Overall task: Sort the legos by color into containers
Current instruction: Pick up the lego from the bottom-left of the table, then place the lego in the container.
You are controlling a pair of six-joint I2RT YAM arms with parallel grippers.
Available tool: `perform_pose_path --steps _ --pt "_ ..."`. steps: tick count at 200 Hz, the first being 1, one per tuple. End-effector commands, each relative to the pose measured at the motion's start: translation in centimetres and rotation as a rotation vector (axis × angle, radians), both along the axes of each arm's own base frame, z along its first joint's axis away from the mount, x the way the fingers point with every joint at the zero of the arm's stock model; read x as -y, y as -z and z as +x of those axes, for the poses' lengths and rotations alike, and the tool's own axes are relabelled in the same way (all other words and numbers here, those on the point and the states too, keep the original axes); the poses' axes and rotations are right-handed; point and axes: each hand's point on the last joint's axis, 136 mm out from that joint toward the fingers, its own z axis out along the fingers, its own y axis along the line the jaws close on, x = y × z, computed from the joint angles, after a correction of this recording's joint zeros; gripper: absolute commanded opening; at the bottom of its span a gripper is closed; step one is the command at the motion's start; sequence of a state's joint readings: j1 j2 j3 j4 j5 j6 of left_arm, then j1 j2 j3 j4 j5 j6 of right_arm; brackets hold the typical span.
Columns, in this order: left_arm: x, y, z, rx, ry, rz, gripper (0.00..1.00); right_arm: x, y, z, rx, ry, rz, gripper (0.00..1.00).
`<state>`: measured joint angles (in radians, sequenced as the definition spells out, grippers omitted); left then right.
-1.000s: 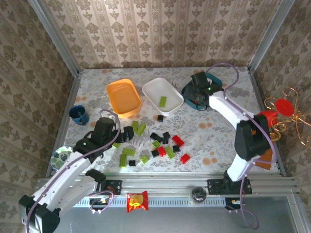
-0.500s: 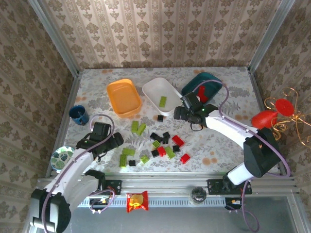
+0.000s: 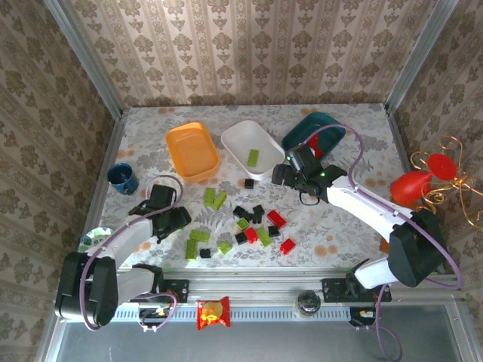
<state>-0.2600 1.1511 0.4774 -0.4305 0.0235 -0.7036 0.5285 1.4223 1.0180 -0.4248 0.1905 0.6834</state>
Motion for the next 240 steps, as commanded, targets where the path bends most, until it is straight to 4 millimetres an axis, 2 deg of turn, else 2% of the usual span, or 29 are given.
perform_pose_path --steps 1,16,47,77,101,138,166,175,190,205,227,240 --pt "1.0 0.0 0.7 -0.006 0.063 -0.019 0.59 0.9 -1.7 -0.3 0.058 0.016 -0.013 0.89" --pt "1.1 0.4 0.5 -0.032 0.083 -0.014 0.56 0.9 -1.8 -0.3 0.063 0.017 -0.013 0.89" --pt "1.9 1.6 0.3 -0.079 0.114 -0.018 0.57 0.9 -1.6 -0.3 0.063 0.017 -0.010 0.89" --pt "2.9 1.3 0.8 -0.065 0.162 0.006 0.44 0.9 -1.9 -0.3 0.068 0.015 -0.008 0.89" --pt "3.2 0.7 0.9 -0.055 0.182 0.021 0.38 0.9 -2.2 -0.3 0.074 0.017 -0.005 0.89" --pt "3.6 -1.8 1.2 0.007 0.216 0.025 0.31 0.9 -2.3 -0.4 0.076 0.017 0.002 0.89" --pt "5.3 -6.0 2.2 0.111 0.280 0.029 0.31 1.0 -2.7 -0.5 0.088 0.023 0.011 0.89" --pt "6.0 -8.0 3.4 0.163 0.293 0.026 0.30 1.2 -2.9 -0.6 0.093 0.028 0.013 0.89" --pt "8.9 -11.0 5.3 0.252 0.358 0.007 0.31 1.5 -3.0 -0.8 0.099 0.046 0.015 0.89" --pt "12.0 -13.6 8.4 0.329 0.411 -0.021 0.31 1.9 -3.0 -1.0 0.107 0.066 0.022 0.89" --pt "17.3 -16.2 13.1 0.407 0.501 -0.061 0.31 2.6 -2.6 -1.6 0.094 0.082 0.013 0.89" --pt "19.8 -16.4 15.9 0.425 0.541 -0.049 0.31 2.9 -2.3 -2.1 0.084 0.088 0.004 0.89"
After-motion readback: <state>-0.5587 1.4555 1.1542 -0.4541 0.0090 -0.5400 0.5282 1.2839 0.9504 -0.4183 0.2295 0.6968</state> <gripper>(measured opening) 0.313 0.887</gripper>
